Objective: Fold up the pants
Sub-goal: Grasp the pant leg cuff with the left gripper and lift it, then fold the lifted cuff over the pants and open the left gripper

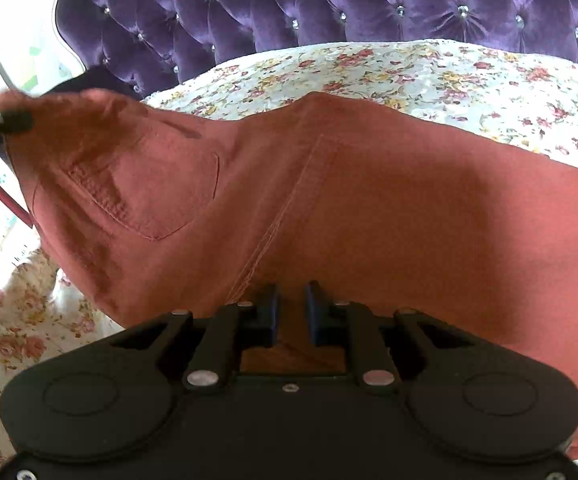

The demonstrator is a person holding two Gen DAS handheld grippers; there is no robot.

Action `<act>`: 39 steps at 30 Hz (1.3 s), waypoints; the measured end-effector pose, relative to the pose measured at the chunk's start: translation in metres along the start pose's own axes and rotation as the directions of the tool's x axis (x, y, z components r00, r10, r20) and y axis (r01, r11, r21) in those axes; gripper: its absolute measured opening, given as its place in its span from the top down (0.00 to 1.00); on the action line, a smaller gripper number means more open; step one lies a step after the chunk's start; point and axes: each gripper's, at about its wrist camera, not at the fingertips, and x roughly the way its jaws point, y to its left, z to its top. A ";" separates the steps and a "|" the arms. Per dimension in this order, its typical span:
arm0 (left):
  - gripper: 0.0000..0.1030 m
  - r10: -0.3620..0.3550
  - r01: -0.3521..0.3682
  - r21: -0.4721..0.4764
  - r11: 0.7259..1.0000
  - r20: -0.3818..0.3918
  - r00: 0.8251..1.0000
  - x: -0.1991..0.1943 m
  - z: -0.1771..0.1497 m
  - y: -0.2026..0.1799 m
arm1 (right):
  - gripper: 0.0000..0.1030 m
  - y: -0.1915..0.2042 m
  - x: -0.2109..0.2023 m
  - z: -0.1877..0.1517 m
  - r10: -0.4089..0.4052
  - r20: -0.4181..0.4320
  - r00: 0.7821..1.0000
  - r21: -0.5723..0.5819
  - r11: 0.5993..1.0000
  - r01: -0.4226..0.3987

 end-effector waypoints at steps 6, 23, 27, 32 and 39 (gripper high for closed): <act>0.80 -0.139 0.132 0.120 0.984 0.051 0.989 -0.024 0.008 -0.071 | 0.73 -0.024 -0.025 -0.001 -0.020 0.047 0.999 0.053 0.998 0.017; 0.78 -0.449 0.523 0.251 0.814 -0.298 0.842 0.028 -0.081 -0.256 | 0.77 -0.129 -0.088 -0.025 -0.164 0.095 0.982 0.304 0.944 0.128; 0.73 -0.500 0.562 0.221 0.797 -0.280 0.819 0.018 -0.081 -0.245 | 0.78 -0.128 -0.088 -0.026 -0.163 0.094 0.982 0.300 0.945 0.129; 0.71 -0.577 0.625 0.212 0.752 -0.249 0.778 0.004 -0.067 -0.245 | 0.80 -0.129 -0.086 -0.022 -0.174 0.088 0.981 0.296 0.945 0.140; 0.70 -0.429 0.467 0.197 0.862 -0.206 0.879 0.021 -0.054 -0.199 | 0.80 -0.128 -0.090 -0.023 -0.181 0.066 0.981 0.271 0.950 0.157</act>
